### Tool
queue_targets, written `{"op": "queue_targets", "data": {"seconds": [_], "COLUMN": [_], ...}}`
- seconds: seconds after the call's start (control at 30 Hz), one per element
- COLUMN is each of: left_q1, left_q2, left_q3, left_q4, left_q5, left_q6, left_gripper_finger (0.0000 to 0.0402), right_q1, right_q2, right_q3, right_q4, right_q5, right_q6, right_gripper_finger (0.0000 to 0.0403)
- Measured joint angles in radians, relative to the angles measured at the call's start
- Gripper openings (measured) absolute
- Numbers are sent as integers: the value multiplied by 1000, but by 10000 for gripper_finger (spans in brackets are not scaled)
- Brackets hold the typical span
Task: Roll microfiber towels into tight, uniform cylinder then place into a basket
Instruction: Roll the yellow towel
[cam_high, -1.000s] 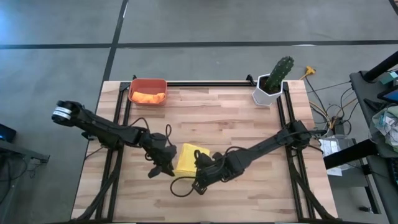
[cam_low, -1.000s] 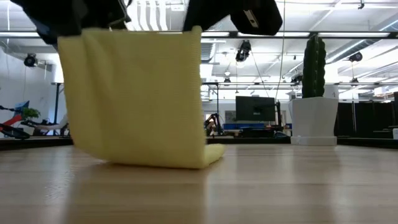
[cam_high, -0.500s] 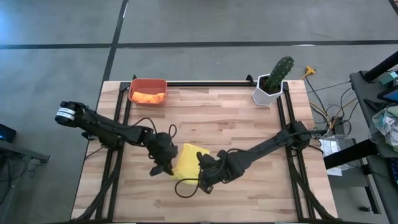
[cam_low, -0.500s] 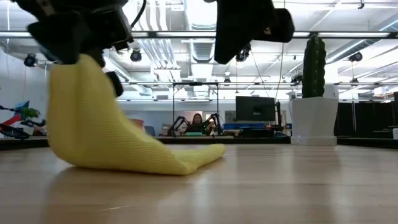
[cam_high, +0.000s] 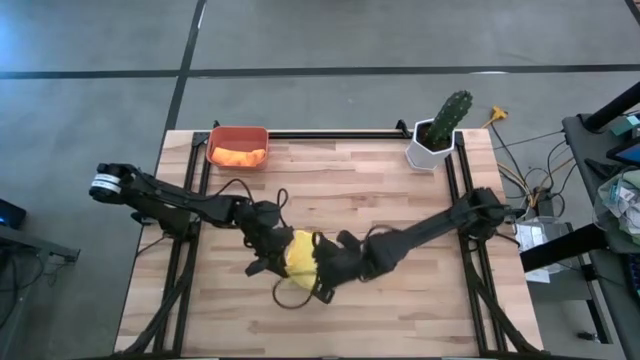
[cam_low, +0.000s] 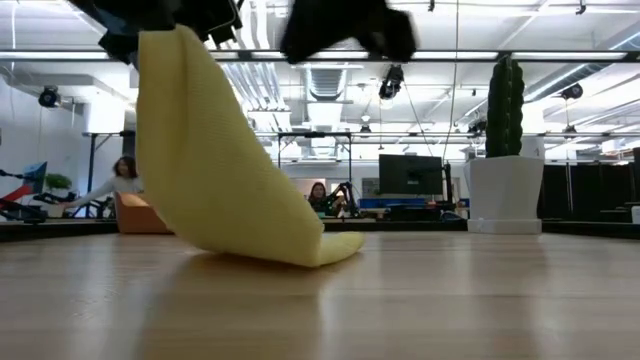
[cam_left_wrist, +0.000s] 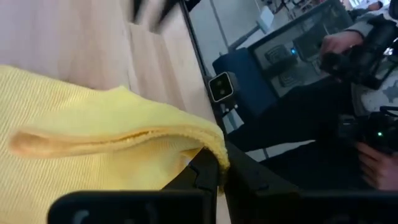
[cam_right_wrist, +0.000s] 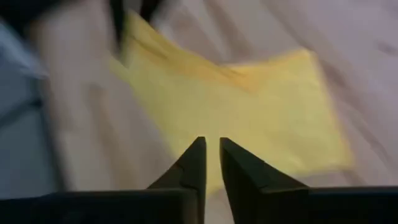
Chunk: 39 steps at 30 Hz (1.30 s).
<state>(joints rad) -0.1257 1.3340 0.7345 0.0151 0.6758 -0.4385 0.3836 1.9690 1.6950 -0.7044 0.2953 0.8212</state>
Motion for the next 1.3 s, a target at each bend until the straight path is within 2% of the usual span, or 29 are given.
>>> {"op": "queue_targets", "data": {"seconds": [0.13, 0.23, 0.4, 0.57, 0.67, 0.77, 0.9, 1.1, 1.3], "left_q1": [-2, -7, -9, -9, -12, -14, -20, -28, -38], "left_q2": [15, 23, 21, 19, 19, 12, -3, -39, -61], "left_q3": [-7, -11, -14, -14, -10, -5, 9, 19, 13], "left_q4": [-48, -91, -85, -84, -83, -77, -75, -76, -79], "left_q5": [1, 1, -7, -27, -28, -29, -46, -55, -75], "left_q6": [0, 0, -1, -25, -25, -25, -18, -19, -24], "left_gripper_finger": [0, 0, 0, 0, 0, 0, 0, 0, 0], "right_q1": [-88, -139, -169, -179, -190, -204, -211, -214, -221], "right_q2": [-65, -116, -167, -141, -103, -56, 17, 102, 143], "right_q3": [-171, -326, -539, -665, -693, -698, -656, -567, -535], "right_q4": [298, 486, 713, 972, 1020, 1090, 1201, 1204, 1194], "right_q5": [-229, -319, -382, -357, -343, -372, -439, -510, -573], "right_q6": [-32, -12, -7, -7, -9, -10, -42, -74, -72], "right_gripper_finger": [75, 106, 167, 238, 267, 279, 281, 281, 280]}}
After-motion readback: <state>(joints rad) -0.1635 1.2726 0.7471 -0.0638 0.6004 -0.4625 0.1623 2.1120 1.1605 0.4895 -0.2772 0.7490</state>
